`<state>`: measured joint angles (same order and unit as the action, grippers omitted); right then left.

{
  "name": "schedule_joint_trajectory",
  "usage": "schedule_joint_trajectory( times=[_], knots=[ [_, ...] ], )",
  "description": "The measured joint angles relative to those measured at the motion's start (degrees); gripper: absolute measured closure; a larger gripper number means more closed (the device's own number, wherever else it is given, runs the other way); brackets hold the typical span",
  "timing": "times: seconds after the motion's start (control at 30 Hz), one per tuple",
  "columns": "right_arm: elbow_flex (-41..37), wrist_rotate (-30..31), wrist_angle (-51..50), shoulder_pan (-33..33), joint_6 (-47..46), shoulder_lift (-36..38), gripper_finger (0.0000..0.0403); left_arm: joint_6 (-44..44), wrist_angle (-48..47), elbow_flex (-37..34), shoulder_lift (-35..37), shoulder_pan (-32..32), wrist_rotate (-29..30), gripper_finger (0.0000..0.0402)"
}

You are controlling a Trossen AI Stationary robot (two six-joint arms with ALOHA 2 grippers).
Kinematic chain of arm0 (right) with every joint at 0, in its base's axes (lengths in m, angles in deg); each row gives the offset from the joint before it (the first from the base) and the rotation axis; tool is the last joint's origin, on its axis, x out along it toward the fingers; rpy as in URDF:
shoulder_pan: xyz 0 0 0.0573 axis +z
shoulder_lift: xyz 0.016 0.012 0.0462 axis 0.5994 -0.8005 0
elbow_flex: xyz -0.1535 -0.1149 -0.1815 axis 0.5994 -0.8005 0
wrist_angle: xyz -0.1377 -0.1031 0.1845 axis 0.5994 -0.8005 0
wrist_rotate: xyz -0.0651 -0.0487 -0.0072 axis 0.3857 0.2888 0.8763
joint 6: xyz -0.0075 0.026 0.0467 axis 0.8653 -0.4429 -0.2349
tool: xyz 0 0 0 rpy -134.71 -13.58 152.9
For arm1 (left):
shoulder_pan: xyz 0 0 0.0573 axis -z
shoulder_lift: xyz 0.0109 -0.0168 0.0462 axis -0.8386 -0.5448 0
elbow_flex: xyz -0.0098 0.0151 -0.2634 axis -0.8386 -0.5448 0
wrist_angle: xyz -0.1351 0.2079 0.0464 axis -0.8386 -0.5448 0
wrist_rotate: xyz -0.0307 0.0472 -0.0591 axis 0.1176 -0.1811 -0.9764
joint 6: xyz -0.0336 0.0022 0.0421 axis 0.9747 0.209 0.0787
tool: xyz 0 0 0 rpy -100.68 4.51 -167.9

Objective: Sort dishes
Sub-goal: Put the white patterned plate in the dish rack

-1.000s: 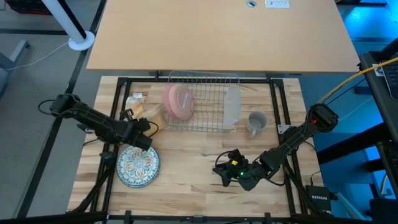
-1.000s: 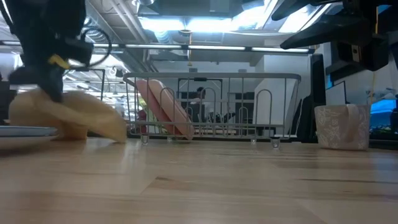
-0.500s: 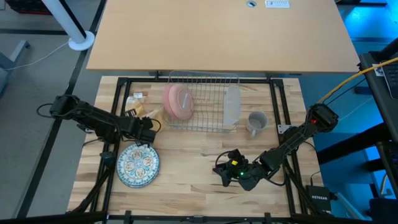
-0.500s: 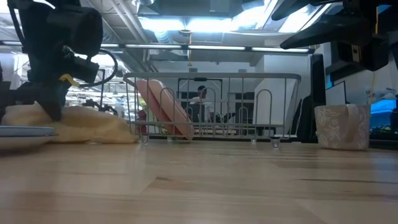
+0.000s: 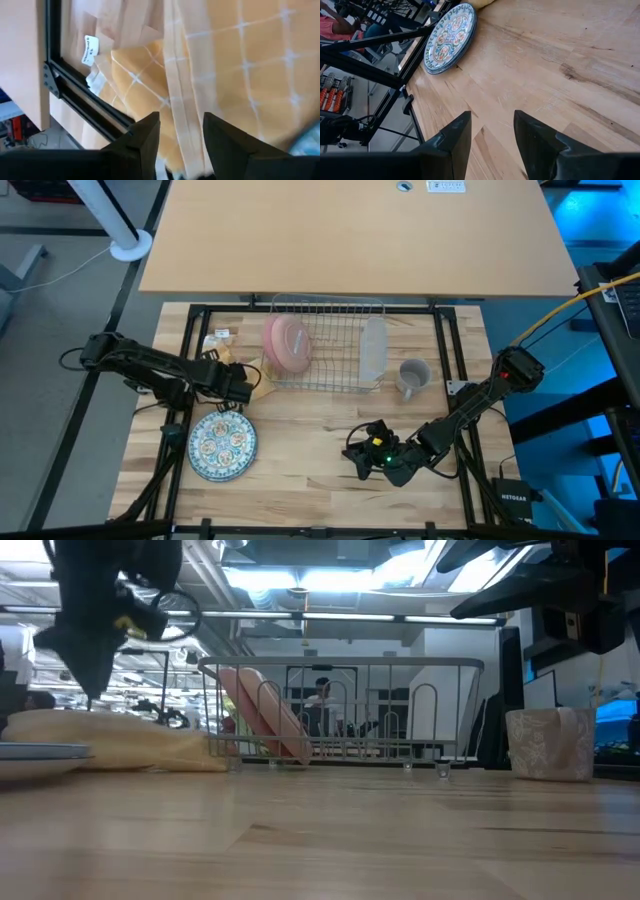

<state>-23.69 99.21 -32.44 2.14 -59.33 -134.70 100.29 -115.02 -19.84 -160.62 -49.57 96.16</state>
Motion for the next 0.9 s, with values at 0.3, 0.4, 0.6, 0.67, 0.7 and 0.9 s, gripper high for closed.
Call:
schedule_joint_trajectory(
  times=[0.3, 0.4, 0.6, 0.67, 0.7, 0.9],
  knots=[
    [0.00, 4.68, 3.97, -0.06, 2.93, -2.38, 0.0249, 0.26, -3.88, 7.53, 0.02, 0.67, -24.81, 0.0265],
    [0.00, 4.57, 9.37, -0.82, 5.67, -5.14, 0.0249, 0.47, -3.31, 7.53, 0.02, 2.74, -32.73, 0.0265],
    [0.00, -1.36, 18.52, -3.39, 9.10, -10.74, 0.0249, 8.62, -2.52, 7.51, 0.02, 10.52, -35.94, 0.0265],
    [0.00, -3.68, 20.11, -4.18, 9.20, -12.12, 0.0249, 12.39, -1.03, 7.51, 0.02, 13.59, -35.96, 0.0265],
    [0.00, -4.52, 20.99, -4.57, 9.21, -12.81, 0.0249, 14.21, -0.03, 7.51, 0.02, 15.07, -35.96, 0.0265],
    [0.10, -5.50, 26.31, -5.40, 9.22, -16.16, 0.0249, 22.61, 7.69, 7.51, 0.02, 23.99, -35.81, 0.0265]
  ],
)
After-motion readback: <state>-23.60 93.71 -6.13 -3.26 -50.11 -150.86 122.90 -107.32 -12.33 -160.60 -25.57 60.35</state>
